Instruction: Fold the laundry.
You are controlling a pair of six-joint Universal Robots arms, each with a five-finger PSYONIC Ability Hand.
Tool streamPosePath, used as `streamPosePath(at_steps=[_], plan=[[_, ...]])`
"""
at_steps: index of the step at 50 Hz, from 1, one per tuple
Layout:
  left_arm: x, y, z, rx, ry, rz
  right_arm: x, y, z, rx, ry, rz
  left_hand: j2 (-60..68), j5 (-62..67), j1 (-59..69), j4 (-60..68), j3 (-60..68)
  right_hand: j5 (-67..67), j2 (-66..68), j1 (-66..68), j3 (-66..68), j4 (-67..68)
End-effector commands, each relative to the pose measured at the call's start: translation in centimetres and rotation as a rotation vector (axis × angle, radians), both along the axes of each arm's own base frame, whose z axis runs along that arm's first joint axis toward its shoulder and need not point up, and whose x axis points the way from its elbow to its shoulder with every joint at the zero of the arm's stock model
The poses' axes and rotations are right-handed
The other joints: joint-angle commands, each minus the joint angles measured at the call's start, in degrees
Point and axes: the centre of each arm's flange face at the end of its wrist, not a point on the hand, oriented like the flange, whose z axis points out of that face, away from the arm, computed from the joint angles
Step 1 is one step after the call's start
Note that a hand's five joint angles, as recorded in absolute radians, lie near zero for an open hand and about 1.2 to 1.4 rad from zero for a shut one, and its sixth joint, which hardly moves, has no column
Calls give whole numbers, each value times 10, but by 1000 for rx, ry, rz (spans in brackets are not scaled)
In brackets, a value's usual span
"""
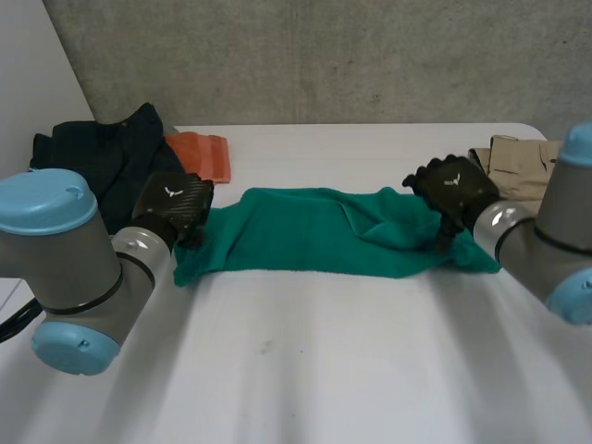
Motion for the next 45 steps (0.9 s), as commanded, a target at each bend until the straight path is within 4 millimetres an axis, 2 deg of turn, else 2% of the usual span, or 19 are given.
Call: streamPosePath(at_steps=[1, 4, 7, 9, 17, 19, 20, 21, 24, 25, 28, 29, 32, 33, 36, 37, 39, 40, 45], plan=[[-2, 3, 8, 2, 30, -24, 18, -27, 10, 136, -91, -26, -134, -131, -129, -134, -133, 132, 132, 143, 134, 136], [-3, 6, 12, 2, 50, -40, 24, -35, 2, 199, -95, -32, -200, -197, -195, -200, -199, 144, 144, 155, 146, 148], [-3, 9, 18, 1, 75, -55, 30, -46, -18, 297, -95, -43, -333, -330, -328, -333, -331, 157, 157, 168, 159, 162], [-3, 10, 19, 3, 79, -58, 31, -49, -25, 325, -97, -46, -373, -370, -368, -373, -372, 159, 159, 170, 161, 164], [0, 5, 23, -9, 83, -49, 43, -50, -50, 384, -102, -44, -422, -419, -417, -422, -421, 155, 156, 167, 157, 160], [1, 4, 24, -10, 84, -48, 45, -49, -50, 380, -100, -41, -436, -433, -431, -436, -434, 244, 244, 255, 246, 249], [0, 3, 25, -14, 84, -50, 46, -49, -49, 376, -101, -41, -439, -436, -434, -439, -438, 373, 373, 384, 375, 378], [1, 1, 24, -14, 83, -50, 45, -51, -42, 353, -111, -48, -453, -450, -448, -453, -451, 622, 623, 634, 624, 627], [1, -3, 25, -21, 81, -46, 45, -54, -20, 293, -142, -56, -473, -470, -468, -473, -471, 625, 625, 636, 627, 630], [2, -7, 27, -27, 83, -40, 43, -53, -2, 255, -165, -60, -488, -485, -483, -488, -486, 625, 625, 636, 627, 630], [0, -14, 31, -39, 93, -40, 41, -45, 30, 196, -198, -49, -501, -498, -496, -501, -500, 625, 625, 636, 627, 630], [-2, -20, 33, -46, 95, -45, 40, -36, 54, 148, -216, -33, -508, -505, -503, -508, -507, 625, 625, 636, 627, 630], [-6, -29, 34, -50, 93, -58, 37, -20, 82, 92, -233, -6, -525, -522, -520, -525, -523, 625, 625, 636, 627, 630], [-10, -35, 33, -48, 94, -68, 38, -7, 98, 52, -241, 22, -542, -539, -537, -542, -540, 625, 625, 636, 627, 630], [-18, -47, 26, -17, 86, -96, 38, 12, 119, -9, -251, 73, -549, -546, -544, -549, -547, 625, 625, 636, 627, 630], [-20, -49, 23, -6, 83, -105, 38, 24, 131, -49, -257, 105, -549, -546, -544, -549, -547, 625, 625, 636, 627, 630], [-25, -53, 20, 19, 78, -127, 38, 36, 140, -75, -260, 138, -549, -546, -544, -549, -547, 625, 625, 636, 627, 630], [-31, -54, 13, 54, 70, -154, 38, 49, 150, -100, -266, 173, -549, -546, -544, -549, -547, 625, 625, 636, 627, 630], [-50, -54, -3, 146, 43, -238, 38, 78, 169, -150, -282, 251, -549, -546, -544, -549, -547, 625, 625, 636, 627, 630]])
